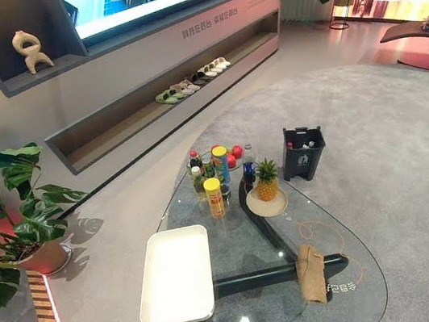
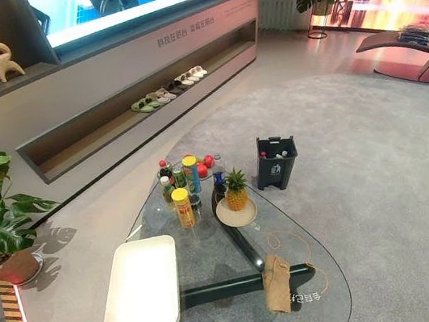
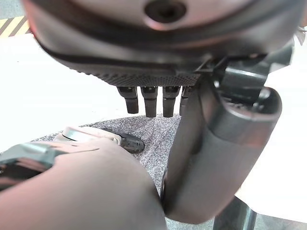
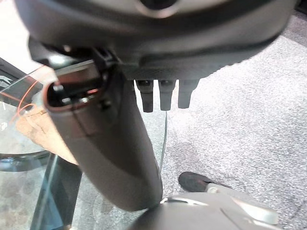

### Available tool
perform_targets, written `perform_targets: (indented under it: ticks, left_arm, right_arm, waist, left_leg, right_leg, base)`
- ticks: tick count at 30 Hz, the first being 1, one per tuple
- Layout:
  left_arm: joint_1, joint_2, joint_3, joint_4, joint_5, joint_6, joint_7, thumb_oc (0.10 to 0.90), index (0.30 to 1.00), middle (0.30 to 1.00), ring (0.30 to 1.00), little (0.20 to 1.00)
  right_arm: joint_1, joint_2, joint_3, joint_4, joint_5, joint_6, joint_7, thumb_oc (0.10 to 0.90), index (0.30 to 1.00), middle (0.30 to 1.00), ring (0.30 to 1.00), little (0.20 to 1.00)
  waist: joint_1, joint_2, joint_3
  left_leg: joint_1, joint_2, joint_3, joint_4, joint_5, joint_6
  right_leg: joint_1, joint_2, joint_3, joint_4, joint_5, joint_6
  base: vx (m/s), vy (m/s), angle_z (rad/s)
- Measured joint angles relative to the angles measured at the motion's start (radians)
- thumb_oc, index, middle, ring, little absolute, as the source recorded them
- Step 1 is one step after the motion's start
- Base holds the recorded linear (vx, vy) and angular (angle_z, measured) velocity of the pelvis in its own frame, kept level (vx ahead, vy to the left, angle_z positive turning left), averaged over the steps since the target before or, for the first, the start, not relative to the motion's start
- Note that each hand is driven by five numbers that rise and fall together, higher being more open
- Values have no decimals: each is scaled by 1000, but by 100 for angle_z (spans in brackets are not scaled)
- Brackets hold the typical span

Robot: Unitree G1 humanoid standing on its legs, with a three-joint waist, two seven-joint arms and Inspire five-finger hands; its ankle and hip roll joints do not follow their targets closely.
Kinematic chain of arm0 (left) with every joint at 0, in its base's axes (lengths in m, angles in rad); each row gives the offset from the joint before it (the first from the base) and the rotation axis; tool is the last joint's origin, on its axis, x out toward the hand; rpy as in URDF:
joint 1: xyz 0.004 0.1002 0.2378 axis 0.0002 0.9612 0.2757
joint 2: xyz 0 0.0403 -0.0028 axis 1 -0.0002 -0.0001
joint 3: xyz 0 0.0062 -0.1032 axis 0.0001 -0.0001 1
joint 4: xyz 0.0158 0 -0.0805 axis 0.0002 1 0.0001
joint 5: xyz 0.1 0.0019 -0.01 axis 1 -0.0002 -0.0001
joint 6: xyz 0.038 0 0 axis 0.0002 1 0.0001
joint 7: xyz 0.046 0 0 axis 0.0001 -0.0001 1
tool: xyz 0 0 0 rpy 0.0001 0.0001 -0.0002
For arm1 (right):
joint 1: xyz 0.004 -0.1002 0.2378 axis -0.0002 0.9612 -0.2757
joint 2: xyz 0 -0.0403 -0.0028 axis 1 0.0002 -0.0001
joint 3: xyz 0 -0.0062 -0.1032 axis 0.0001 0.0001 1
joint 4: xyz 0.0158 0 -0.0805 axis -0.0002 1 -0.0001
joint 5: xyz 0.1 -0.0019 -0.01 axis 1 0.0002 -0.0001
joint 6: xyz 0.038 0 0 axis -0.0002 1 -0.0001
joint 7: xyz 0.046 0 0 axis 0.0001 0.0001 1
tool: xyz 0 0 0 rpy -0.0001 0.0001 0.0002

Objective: Wipe the table with a cloth and put it in the basket.

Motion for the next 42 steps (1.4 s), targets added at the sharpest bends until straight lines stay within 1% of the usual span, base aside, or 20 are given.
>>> perform_targets:
  ticks: [2, 7, 23, 30, 34, 37, 42]
  left_arm:
    - [0, 0, 0, 1, 0, 0, 0, 800, 900, 900, 900, 900]
    - [0, 0, 0, 1, 0, 0, 0, 800, 900, 900, 900, 900]
    - [-2, -1, 1, 18, 0, -10, 0, 800, 900, 900, 900, 900]
    - [-3, -1, 2, 19, 0, -10, 1, 800, 900, 900, 900, 900]
    - [-2, 0, 3, 18, 0, -9, 2, 800, 900, 900, 900, 900]
    - [-1, 2, 3, 16, 0, -8, 3, 800, 900, 900, 900, 900]
    - [2, 9, 10, 7, 0, -10, 3, 800, 900, 900, 900, 900]
  right_arm:
    - [-4, 0, 0, 3, 0, 7, 4, 800, 900, 900, 900, 900]
    - [-5, 0, 0, 2, 0, 16, 4, 800, 900, 900, 900, 900]
    - [-7, 2, 2, 2, 0, 25, 5, 800, 900, 900, 900, 900]
    - [-6, 3, 0, 2, 0, 19, -2, 800, 900, 900, 900, 900]
    - [-2, 8, -2, -2, 32, -5, -43, 800, 900, 900, 900, 900]
    - [15, 6, -4, -83, 67, -6, -86, 800, 900, 900, 900, 900]
    - [15, -4, -6, -224, 69, -16, -137, 800, 900, 900, 900, 900]
  waist:
    - [0, 0, 0]
    - [0, 0, 0]
    - [0, -3, 0]
    - [0, -4, 0]
    - [-1, -5, 0]
    - [-2, -8, 8]
    - [-1, -21, 21]
  left_leg:
    - [1, 0, 0, -3, 0, 0]
    - [1, 0, 0, -2, 0, 0]
    - [10, 0, -1, -1, 0, 0]
    - [9, 0, -1, 1, 0, 0]
    - [10, 0, 0, 0, 0, 0]
    - [10, 1, 3, 0, 0, 0]
    - [13, 2, 20, -3, -1, 1]
  right_leg:
    - [0, 0, 0, 0, -4, 4]
    - [0, 0, 0, 0, -1, 2]
    - [3, 0, 0, 0, -1, 1]
    - [3, 0, 0, 0, -1, 1]
    - [3, 0, 0, 0, -1, 1]
    - [1, 1, 3, 0, -3, 4]
    - [-1, 2, 20, 0, 0, 7]
  base:
    - [0, 0, 0]
    - [0, 0, 0]
    - [0, 0, 0]
    - [0, 0, 0]
    - [0, 0, 0]
    - [8, -3, -3]
    - [38, 10, -9]
